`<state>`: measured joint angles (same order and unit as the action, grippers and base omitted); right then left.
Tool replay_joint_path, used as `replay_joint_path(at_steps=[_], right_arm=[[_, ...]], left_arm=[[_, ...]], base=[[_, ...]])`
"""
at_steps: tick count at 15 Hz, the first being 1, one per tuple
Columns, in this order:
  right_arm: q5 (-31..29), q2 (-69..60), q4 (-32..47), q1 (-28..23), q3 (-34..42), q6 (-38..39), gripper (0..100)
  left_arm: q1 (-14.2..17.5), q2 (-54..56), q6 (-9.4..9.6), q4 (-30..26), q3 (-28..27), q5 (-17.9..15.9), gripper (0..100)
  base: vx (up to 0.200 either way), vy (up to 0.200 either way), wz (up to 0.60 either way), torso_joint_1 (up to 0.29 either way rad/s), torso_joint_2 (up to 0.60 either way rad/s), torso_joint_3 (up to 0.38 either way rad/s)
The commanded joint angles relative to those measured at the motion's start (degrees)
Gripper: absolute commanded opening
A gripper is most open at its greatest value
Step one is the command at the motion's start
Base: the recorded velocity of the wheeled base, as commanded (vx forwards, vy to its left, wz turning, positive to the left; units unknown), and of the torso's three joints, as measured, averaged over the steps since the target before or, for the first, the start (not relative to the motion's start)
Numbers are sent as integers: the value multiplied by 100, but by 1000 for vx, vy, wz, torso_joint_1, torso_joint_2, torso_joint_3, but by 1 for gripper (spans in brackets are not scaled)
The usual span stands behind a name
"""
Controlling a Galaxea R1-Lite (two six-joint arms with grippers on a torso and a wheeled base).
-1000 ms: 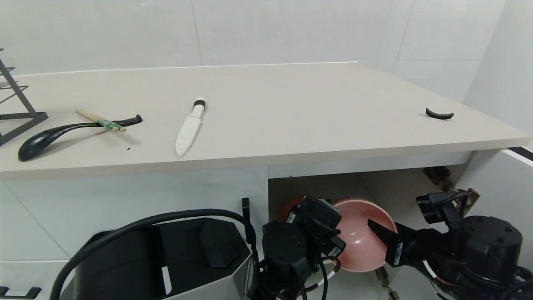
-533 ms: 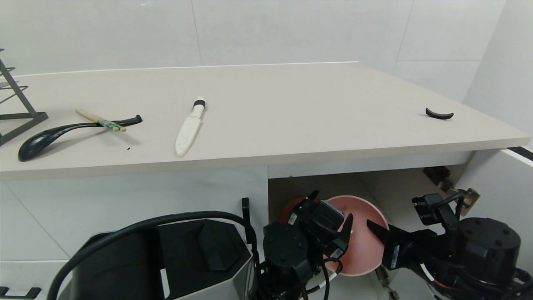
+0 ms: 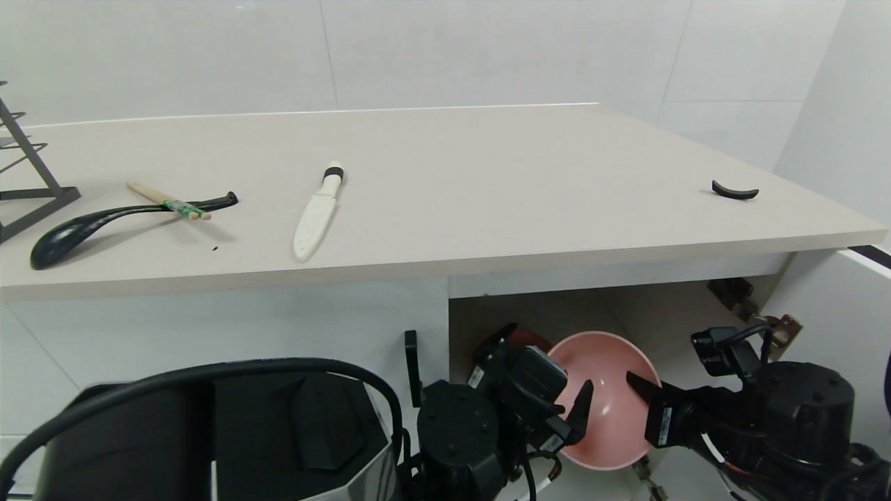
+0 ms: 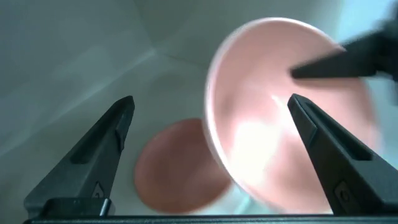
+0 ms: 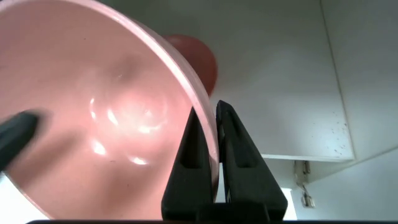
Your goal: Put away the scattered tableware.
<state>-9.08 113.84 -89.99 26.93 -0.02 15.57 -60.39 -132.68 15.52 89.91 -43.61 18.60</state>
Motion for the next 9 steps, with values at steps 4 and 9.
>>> replay_joint_path(at_steps=[4, 9], right_arm=[[-15, 297, -1, -408, 2, -10, 0], [-15, 280, -1, -285, 2, -10, 0]], left_arm=[[-509, 700, -31, 9, 810, -15, 100], [-43, 1359, 610, 9, 2023, -2449, 100]], base=[[0, 0, 0, 0, 0, 0], [0, 0, 0, 0, 0, 0]])
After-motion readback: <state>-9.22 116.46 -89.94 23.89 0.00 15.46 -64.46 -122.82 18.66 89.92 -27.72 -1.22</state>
